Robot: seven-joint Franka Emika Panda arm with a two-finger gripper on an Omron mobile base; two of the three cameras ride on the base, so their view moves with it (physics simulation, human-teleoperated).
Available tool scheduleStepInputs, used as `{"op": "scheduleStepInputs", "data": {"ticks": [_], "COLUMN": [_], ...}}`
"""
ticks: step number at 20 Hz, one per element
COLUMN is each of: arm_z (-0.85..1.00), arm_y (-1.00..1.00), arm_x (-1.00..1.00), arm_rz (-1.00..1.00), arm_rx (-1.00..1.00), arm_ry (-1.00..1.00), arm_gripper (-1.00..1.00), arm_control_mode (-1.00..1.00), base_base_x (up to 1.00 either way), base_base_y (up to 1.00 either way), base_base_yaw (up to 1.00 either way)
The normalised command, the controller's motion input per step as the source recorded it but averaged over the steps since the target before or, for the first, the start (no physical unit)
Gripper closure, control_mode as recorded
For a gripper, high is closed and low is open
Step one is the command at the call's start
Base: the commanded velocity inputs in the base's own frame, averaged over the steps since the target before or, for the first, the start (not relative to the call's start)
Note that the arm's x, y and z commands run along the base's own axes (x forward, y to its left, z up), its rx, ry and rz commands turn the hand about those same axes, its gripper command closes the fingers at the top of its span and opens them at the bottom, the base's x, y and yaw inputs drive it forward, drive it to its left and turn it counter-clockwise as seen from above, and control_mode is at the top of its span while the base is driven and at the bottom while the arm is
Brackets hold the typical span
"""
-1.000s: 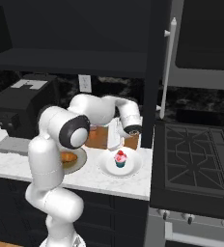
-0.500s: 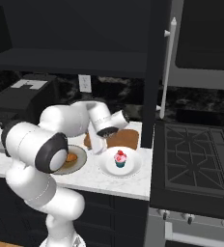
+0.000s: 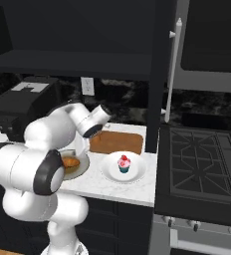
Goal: From the different types of pastries on the counter, select a croissant and place it on the cutting board. Then retrieve a jar of jam from the cabinet and place it alongside the croissant on the cutting board.
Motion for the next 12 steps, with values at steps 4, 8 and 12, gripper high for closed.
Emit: {"op": "scheduleStepInputs", "data": {"ticks": [4, 8, 12], "arm_z": [0.00, -0.05, -0.10], "arm_y": [0.47, 0.27, 0.18], "arm_x": [-0.16, -0.18, -0.34], "arm_rz": [0.00, 0.01, 0.12], "arm_rx": [-0.13, -0.22, -0.23], "arm_ry": [0.38, 0.24, -0.13], "arm_gripper": [-1.00, -1.00, -1.00], "arm_control_mode": [-1.00, -1.00, -1.00], "base_base_x": [0.00, 0.00, 0.00], "base_base_y": [0.00, 0.00, 0.00], "base_base_yaw": [0.00, 0.00, 0.00]}}
